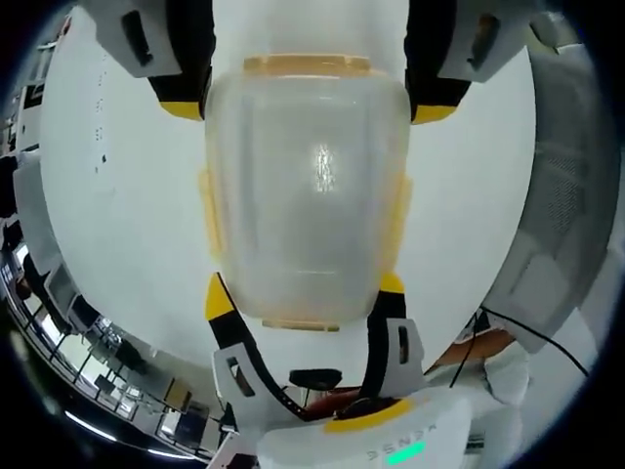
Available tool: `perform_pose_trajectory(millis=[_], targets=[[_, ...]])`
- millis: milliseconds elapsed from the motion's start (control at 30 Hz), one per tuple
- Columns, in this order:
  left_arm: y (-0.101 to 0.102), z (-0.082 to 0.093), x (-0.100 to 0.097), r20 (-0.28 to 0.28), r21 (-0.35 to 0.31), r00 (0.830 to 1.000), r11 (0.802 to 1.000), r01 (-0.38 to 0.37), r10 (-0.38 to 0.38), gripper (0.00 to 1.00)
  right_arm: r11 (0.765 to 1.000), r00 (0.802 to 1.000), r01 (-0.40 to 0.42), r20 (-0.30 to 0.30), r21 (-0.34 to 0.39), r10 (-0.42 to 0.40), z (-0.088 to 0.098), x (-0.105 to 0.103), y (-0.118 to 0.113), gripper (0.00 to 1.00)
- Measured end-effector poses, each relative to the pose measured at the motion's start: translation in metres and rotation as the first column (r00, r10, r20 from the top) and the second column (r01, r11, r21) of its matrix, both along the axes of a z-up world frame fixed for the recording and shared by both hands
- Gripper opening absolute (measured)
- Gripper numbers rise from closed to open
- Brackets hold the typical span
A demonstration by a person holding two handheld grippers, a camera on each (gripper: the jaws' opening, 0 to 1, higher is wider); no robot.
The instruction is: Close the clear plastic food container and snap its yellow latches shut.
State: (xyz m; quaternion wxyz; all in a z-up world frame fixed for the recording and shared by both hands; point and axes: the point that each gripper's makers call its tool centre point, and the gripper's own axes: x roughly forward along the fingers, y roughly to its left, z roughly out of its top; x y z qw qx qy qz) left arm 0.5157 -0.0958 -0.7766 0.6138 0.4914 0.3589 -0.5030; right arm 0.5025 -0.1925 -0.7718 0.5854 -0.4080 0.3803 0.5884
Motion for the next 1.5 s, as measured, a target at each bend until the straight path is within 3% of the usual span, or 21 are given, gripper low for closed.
perform_pose_trajectory(millis=[400,667,833,1233,1500], targets=[[-0.001,0.001,-0.002,0.011,-0.007,1.0,1.0,-0.003,0.003,0.83,1.0,0.999,-0.02,0.029,0.016,0.019,-0.001,-0.001,0.0,0.82],[0.001,0.009,-0.006,0.029,-0.076,0.998,0.996,-0.054,0.057,0.87,0.996,0.999,0.015,0.045,0.085,-0.019,0.012,0.0,0.004,0.85],[0.007,0.014,-0.008,0.027,-0.108,0.993,0.988,-0.107,0.111,0.87,0.996,0.998,0.026,0.054,0.084,-0.03,0.013,-0.003,-0.002,0.85],[0.015,0.023,-0.021,0.031,-0.123,0.992,0.986,-0.116,0.121,0.88,0.995,0.993,0.056,0.095,0.087,-0.064,0.025,-0.009,-0.025,0.85],[0.016,0.032,-0.028,0.056,-0.139,0.99,0.982,-0.124,0.133,0.87,0.991,0.991,0.097,0.089,0.087,-0.105,0.024,-0.027,-0.042,0.83]])
